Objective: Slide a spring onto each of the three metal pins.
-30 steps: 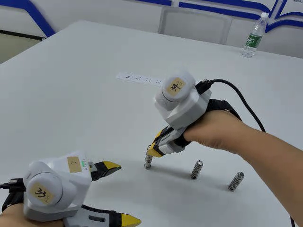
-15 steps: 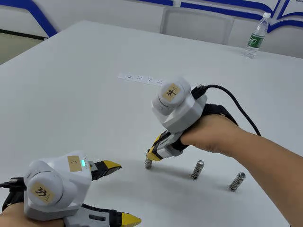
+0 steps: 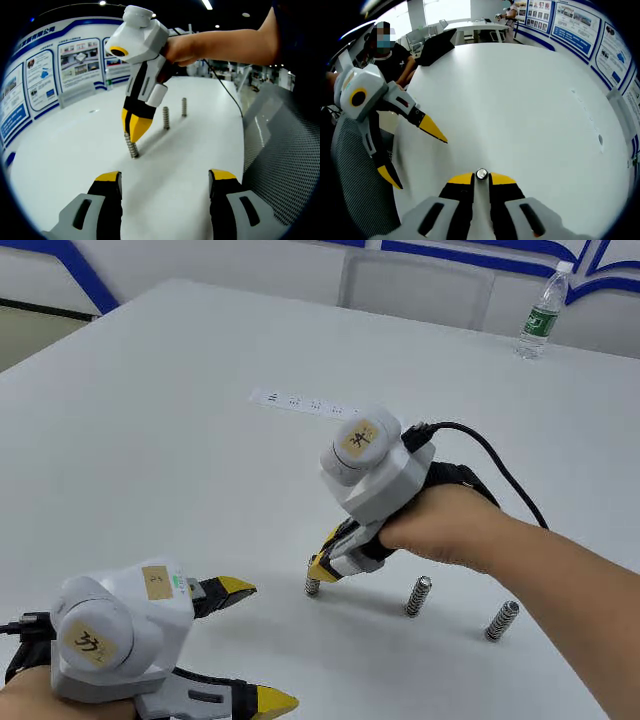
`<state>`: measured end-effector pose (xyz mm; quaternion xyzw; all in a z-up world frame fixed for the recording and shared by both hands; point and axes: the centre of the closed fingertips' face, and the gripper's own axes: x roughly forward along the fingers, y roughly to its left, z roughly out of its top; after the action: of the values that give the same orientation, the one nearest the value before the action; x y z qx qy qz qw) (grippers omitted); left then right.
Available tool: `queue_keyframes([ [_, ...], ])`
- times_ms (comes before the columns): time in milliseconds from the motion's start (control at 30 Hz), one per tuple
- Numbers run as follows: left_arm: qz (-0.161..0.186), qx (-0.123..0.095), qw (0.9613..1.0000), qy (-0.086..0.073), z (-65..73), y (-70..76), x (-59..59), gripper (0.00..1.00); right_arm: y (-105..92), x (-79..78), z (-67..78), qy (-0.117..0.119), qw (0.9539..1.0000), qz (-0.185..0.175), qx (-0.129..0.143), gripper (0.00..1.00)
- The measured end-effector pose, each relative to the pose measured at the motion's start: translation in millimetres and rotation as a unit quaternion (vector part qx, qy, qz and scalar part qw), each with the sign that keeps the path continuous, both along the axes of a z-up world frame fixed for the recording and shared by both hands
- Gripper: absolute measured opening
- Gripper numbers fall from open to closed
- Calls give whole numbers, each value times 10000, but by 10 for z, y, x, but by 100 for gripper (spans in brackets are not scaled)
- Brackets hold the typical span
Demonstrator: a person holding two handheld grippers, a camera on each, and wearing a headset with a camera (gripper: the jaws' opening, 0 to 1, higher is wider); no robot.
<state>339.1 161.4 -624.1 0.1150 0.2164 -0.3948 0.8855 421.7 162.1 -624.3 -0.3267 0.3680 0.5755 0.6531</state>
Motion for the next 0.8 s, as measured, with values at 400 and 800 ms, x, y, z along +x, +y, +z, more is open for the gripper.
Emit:
queue_keyframes([
  [400,23,-14,10000,-13,17,3,12,73,-54,14,65,-78,9999,-42,85,19],
  [800,60,-37,10000,-45,50,4,29,74,-213,16,175,-210,9994,-149,244,21],
])
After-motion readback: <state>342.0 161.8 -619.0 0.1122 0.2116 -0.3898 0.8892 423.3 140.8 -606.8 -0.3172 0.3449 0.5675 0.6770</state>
